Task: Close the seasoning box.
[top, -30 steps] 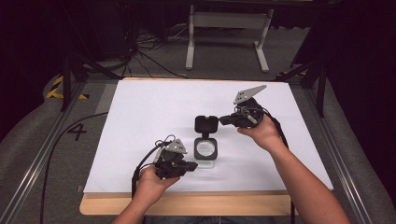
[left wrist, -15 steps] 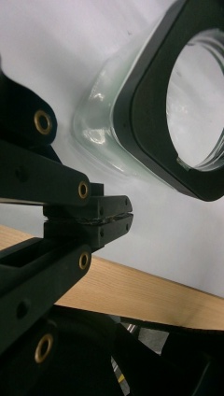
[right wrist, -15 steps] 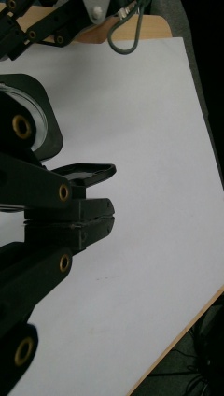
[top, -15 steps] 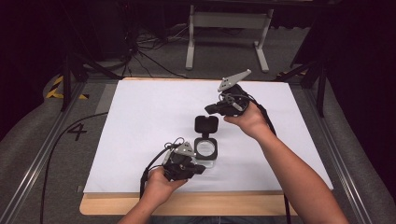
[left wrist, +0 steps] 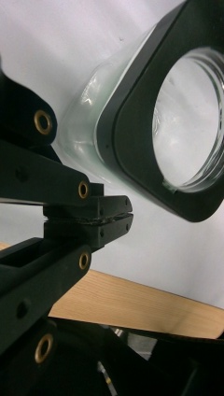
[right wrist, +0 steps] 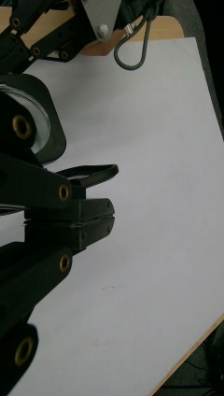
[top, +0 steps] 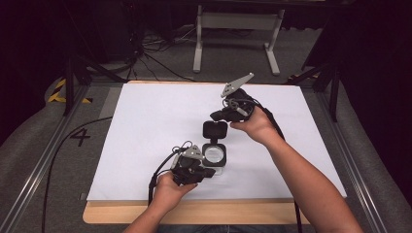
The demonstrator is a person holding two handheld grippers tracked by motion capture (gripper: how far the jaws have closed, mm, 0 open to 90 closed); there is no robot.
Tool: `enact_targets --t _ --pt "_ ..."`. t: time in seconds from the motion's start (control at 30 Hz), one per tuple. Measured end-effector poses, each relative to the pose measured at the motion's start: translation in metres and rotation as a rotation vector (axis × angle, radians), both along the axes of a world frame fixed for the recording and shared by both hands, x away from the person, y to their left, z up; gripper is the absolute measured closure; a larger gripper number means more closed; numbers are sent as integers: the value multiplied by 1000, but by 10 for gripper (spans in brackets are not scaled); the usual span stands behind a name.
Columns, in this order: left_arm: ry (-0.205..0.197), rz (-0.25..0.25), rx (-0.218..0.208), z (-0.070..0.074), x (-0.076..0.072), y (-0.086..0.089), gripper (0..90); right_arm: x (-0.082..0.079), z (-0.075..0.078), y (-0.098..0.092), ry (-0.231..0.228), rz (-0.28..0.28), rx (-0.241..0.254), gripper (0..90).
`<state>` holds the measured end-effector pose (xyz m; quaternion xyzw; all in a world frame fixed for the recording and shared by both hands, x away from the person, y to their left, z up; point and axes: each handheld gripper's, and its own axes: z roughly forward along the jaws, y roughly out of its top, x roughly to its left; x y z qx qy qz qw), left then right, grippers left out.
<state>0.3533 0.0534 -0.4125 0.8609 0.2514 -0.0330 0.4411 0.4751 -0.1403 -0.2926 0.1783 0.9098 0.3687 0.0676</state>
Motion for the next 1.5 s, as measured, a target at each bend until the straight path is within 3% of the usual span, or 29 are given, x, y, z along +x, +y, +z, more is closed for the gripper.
enact_targets --t 0.33,0.63,1.07,1.27,1.5 --pt "-5 10 -6 0 -1 -3 897 -10 1 -3 -19 4 9 897" --pt "-1 25 -17 -1 1 -3 897 -33 -7 -2 -25 62 -14 897" --pt "1 30 -19 -1 -1 -2 896 -57 -34 2 37 136 -58 896" --pt "4 48 -4 -1 -4 3 896 -59 -50 3 59 140 -77 896" --pt "1 67 -9 1 -5 12 896 -60 -54 2 63 134 -70 897"
